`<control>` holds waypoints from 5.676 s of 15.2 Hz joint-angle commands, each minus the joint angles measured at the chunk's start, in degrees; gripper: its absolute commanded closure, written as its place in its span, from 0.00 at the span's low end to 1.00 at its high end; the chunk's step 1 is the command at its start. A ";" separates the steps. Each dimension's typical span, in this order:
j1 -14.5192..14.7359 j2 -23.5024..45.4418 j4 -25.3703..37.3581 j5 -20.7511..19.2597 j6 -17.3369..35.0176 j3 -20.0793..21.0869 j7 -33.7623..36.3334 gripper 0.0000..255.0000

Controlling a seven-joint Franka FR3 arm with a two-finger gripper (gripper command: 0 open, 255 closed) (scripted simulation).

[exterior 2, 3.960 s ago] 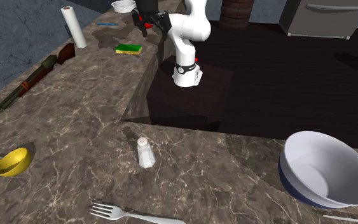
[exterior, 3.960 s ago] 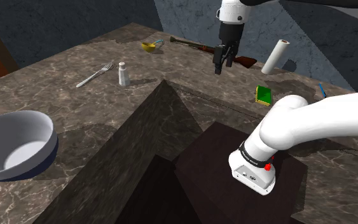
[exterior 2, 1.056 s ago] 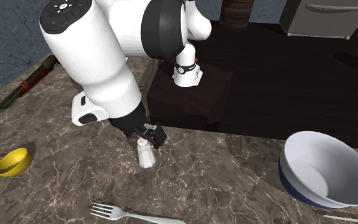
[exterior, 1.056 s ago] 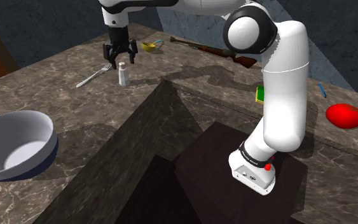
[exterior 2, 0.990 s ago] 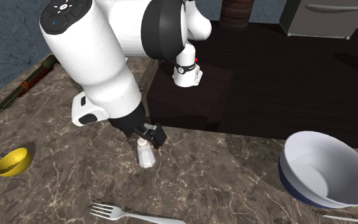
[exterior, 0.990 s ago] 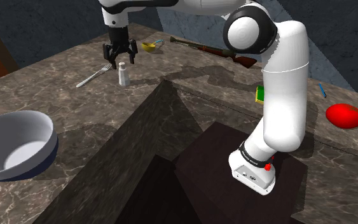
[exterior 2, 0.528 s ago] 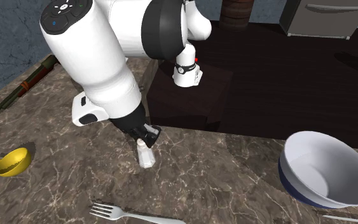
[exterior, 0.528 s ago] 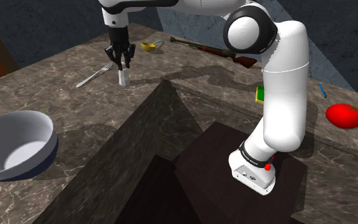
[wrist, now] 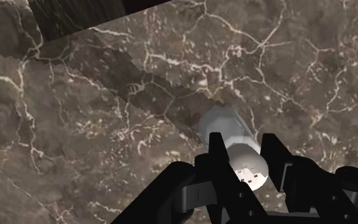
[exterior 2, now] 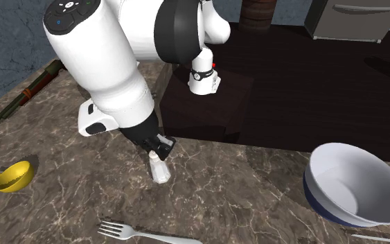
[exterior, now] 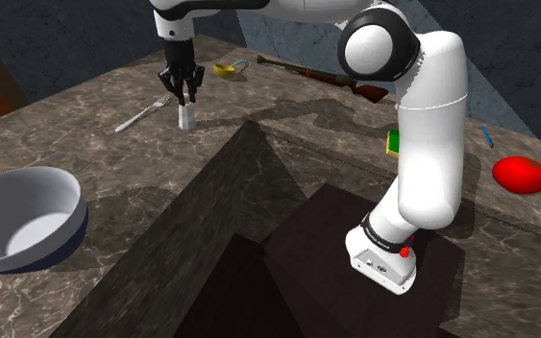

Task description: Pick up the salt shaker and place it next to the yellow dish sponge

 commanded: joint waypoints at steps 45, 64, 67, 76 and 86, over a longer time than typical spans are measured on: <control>-14.03 -52.72 -45.36 0.05 -8.88 -10.80 -23.45 1.00; -22.05 -70.25 -52.96 -12.96 -17.61 -25.41 -43.64 1.00; -22.19 -70.94 -55.76 -13.23 -15.50 -25.67 -43.42 1.00; -22.63 -72.39 -63.61 -14.11 -9.08 -26.61 -42.87 1.00; -23.09 -72.81 -71.46 -15.29 -1.64 -27.98 -42.36 1.00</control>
